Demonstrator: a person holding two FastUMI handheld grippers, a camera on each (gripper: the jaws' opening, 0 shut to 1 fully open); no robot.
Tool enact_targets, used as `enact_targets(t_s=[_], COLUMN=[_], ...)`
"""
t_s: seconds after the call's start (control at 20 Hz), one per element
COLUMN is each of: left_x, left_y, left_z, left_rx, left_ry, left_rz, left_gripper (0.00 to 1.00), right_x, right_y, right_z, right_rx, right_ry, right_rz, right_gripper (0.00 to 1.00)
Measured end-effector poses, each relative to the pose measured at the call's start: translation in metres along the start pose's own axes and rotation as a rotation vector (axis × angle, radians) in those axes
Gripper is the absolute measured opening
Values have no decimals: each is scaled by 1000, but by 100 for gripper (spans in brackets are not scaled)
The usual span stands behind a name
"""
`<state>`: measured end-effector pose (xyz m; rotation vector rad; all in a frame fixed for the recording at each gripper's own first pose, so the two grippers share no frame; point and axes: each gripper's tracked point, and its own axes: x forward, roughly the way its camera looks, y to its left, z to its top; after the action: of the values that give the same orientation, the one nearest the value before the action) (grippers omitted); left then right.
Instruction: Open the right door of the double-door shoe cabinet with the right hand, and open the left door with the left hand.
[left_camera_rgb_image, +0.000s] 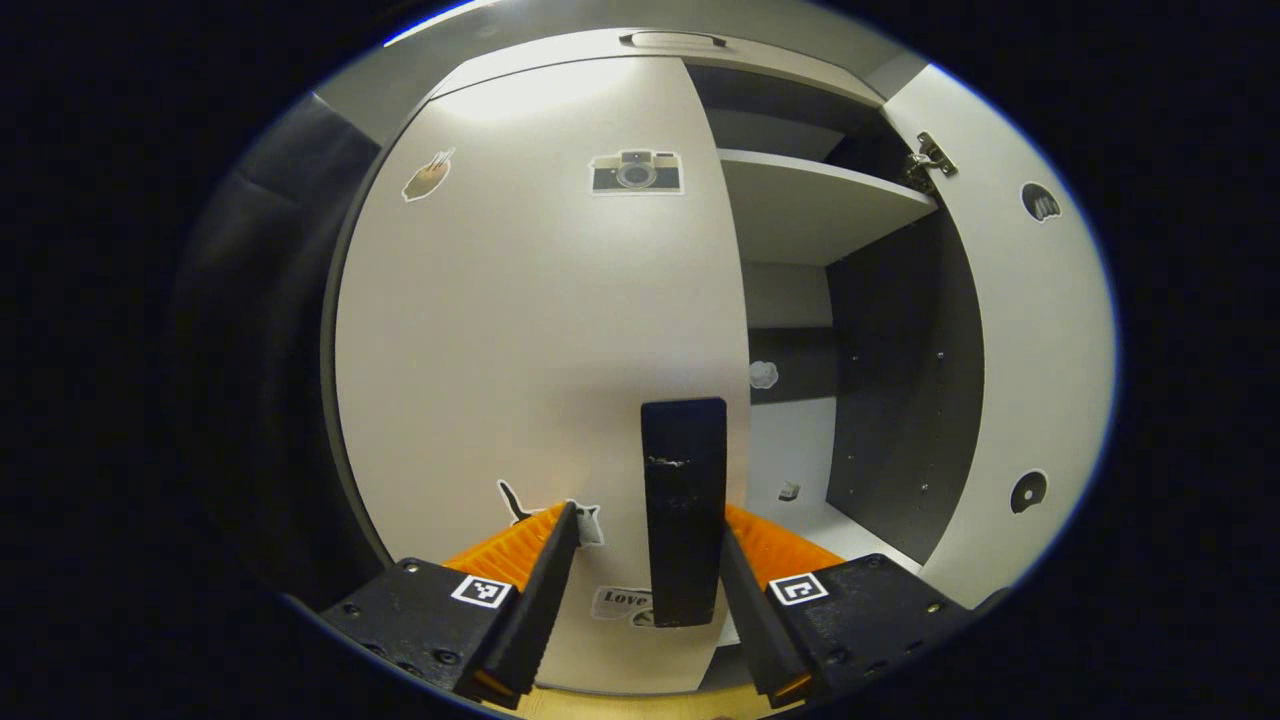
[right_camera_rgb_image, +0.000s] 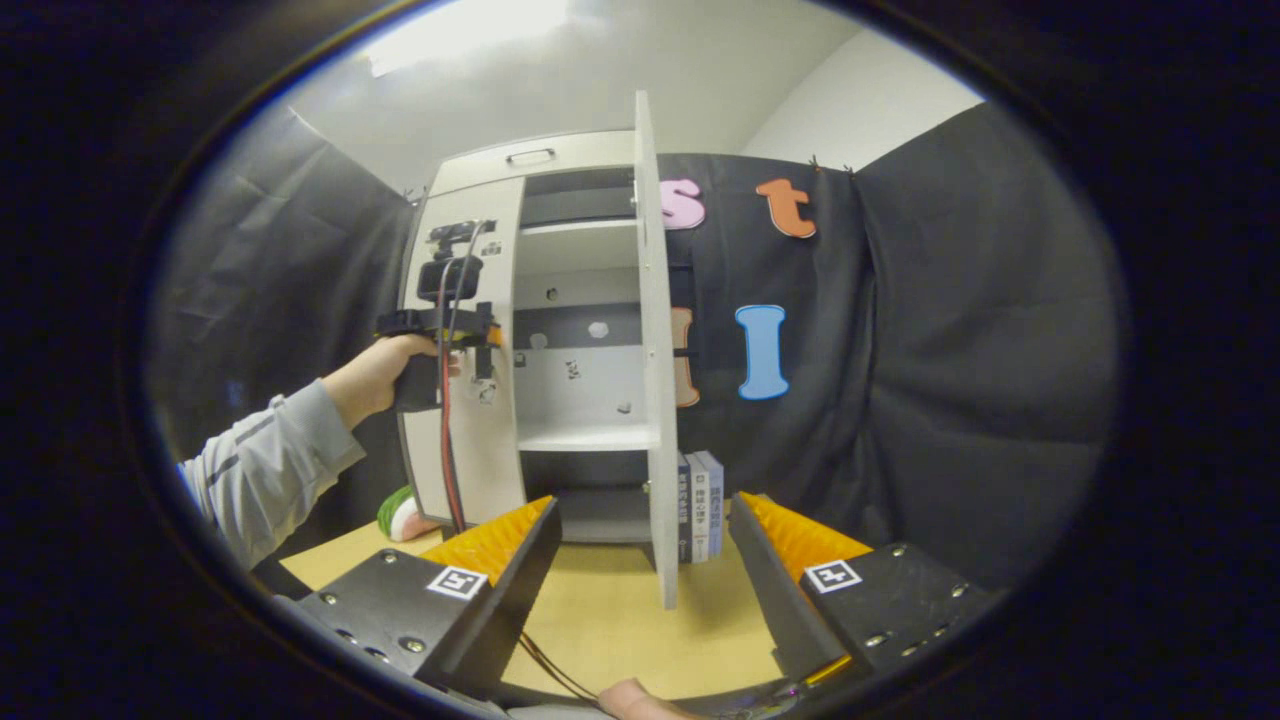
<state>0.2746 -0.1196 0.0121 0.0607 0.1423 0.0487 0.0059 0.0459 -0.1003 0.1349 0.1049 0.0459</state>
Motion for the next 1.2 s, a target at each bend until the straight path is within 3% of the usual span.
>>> enact_targets(t_s=[0.05,0.2,0.3,0.75,1.2], left_x=[2,2,0,-46,-102], left_y=[-7,-14,-14,-8,18], left_z=[-1,-1,-4,-5,-14], left_rx=[16,39,-22,-25,12], left_ry=[5,17,39,42,33], left_rz=[-11,-5,-31,-163,-242], left_gripper=[75,30,24,23,23], right_x=[-5,-20,-23,-23,-13], right_y=[6,12,14,25,37], right_z=[-2,0,4,5,-3], right_rx=[13,51,57,43,19], right_ry=[5,1,-5,-6,15], right_rz=[10,12,8,-10,-22], right_gripper=[96,99,99,100,100])
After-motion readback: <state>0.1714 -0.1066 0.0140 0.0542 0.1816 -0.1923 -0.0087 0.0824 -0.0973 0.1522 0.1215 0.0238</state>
